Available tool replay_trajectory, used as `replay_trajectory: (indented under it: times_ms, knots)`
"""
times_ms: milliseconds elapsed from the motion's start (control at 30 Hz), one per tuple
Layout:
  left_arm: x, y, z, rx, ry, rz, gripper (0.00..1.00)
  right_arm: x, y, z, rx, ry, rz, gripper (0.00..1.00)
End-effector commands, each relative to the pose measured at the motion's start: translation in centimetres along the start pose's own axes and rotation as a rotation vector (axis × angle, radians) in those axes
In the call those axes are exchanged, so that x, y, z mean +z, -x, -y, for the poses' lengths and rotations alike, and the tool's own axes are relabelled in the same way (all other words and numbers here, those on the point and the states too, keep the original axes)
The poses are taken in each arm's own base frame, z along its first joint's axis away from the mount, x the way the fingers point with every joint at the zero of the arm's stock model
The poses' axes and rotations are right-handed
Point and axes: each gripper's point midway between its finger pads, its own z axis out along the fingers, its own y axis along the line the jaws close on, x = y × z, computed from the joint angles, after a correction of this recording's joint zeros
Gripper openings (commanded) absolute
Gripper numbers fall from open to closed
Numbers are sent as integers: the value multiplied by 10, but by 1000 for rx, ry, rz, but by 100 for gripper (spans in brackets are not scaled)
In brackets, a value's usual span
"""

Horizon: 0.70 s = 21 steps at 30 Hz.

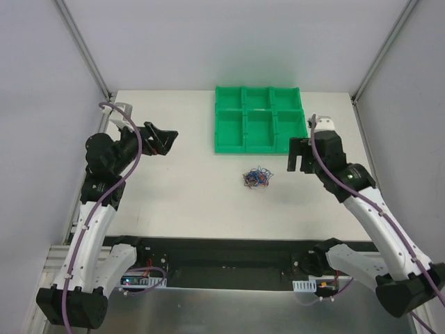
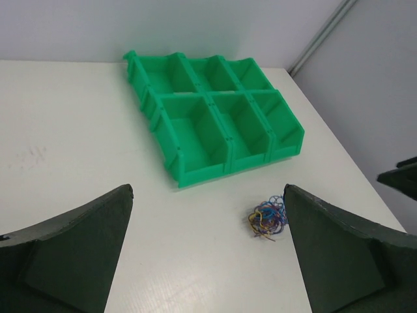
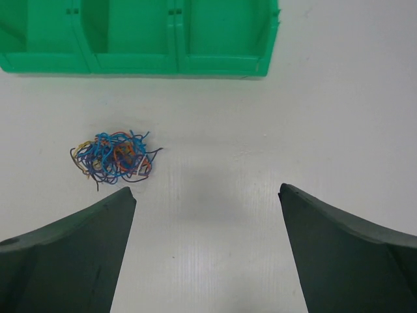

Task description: Untangle the cables

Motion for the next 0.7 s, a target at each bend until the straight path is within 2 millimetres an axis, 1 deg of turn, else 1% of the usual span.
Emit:
replay_trajectory:
  times_ms: [0,67,100,167,200,233,267,300,367,400,467,500,533,633,667]
  knots:
    - [11,-7,26,-63,-171,-66,99,30,-22,-47,3,176,-102,96]
    - [18,-19,26,-88,-202,-124,99,48,-32,-62,9,218,-172,96]
    - [22,-25,23,-109,-201,-157,99,57,-35,-69,47,239,-197,96]
    - [28,-37,23,-150,-226,-235,99,73,-46,-79,89,291,-252,96]
    - [32,-49,25,-180,-272,-295,98,81,-50,-81,102,294,-268,96]
    - [34,-56,32,-201,-321,-339,96,88,-55,-80,98,279,-273,96]
    - [35,-65,37,-229,-372,-394,93,95,-56,-81,88,265,-261,96]
    - [38,-74,39,-266,-388,-446,92,100,-61,-84,81,271,-273,96]
    - [43,-88,39,-334,-395,-522,90,109,-69,-101,86,325,-299,98]
    - [45,-94,39,-367,-396,-551,89,110,-74,-112,86,353,-319,95]
    - [48,-105,44,-402,-412,-597,85,116,-84,-133,58,389,-361,84]
    - [49,-110,47,-403,-417,-610,85,117,-91,-140,31,390,-382,81]
    - [49,-114,50,-397,-422,-622,85,118,-95,-149,9,394,-393,79]
    - [49,-128,59,-392,-422,-665,85,114,-111,-179,-22,469,-415,75]
    - [48,-132,62,-394,-425,-678,85,111,-114,-190,-27,504,-418,67]
